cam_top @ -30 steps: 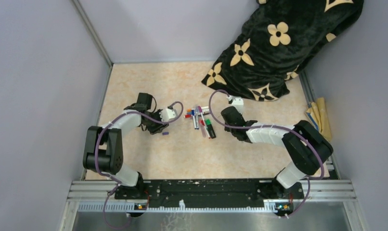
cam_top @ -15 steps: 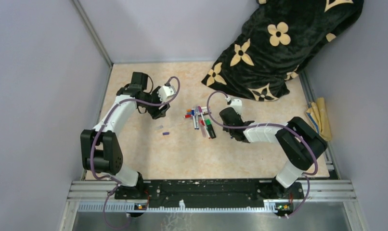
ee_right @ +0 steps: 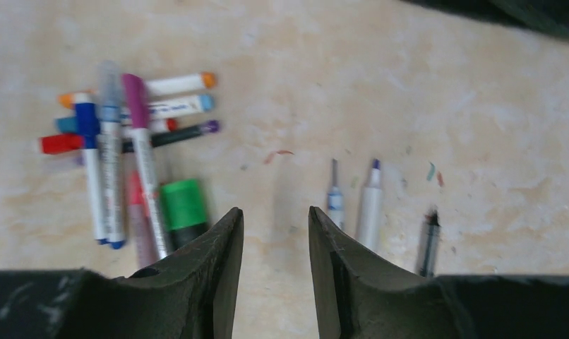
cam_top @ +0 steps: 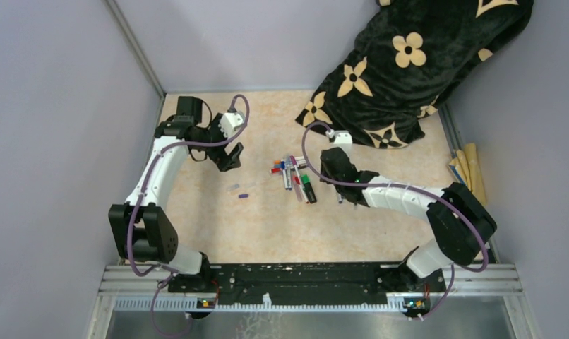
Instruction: Open the pen caps
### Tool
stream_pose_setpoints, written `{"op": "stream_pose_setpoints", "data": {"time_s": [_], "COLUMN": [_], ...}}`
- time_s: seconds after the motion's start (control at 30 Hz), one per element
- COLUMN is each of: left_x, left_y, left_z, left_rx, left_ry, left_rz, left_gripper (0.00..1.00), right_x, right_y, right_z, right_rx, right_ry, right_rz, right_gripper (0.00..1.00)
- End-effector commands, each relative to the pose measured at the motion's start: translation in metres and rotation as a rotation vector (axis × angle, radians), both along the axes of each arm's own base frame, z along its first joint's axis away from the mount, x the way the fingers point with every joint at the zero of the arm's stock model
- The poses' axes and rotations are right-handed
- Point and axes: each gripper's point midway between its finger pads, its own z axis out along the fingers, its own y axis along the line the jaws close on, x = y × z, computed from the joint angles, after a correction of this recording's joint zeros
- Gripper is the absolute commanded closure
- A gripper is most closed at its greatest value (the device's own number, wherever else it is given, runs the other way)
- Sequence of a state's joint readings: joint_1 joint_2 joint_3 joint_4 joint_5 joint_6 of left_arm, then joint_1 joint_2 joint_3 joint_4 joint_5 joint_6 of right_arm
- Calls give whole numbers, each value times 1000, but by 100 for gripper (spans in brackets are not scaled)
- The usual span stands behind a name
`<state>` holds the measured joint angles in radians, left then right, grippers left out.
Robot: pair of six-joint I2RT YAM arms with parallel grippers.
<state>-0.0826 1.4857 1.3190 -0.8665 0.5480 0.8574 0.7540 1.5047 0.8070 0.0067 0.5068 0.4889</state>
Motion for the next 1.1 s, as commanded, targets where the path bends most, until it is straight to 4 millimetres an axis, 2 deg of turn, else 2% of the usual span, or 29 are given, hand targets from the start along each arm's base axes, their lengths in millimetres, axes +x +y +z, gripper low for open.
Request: {"op": "stream_pose_setpoints", "data": {"time_s": [0.0, 0.13, 0.27, 0.7, 0.9, 1.07], "left_x": [-5, -5, -10, -20, -18, -15], "left_y": [0, 7, 10, 11, 7, 2], "left_z": [18, 19, 23, 18, 23, 33], "left_rx": [-61, -71, -80, -77, -100, -126], "left_ry": [20, 40, 43, 45, 34, 22], "left_rz": [50, 94, 109, 107, 88, 70], "left_gripper": [1, 1, 1, 1, 1, 1], "right_x": [6, 1, 0, -13, -22, -31], "right_y": [53, 79, 84, 80, 73, 63], "right_z": [29, 3, -18, -55, -72, -77], "right_rx": [66, 37, 11, -5, -13, -16], "right_ry": [-25, 46, 88, 166, 202, 212], "right_rz": [158, 247, 259, 274, 269, 254], "right_gripper": [62, 62, 61, 60, 58, 59]}}
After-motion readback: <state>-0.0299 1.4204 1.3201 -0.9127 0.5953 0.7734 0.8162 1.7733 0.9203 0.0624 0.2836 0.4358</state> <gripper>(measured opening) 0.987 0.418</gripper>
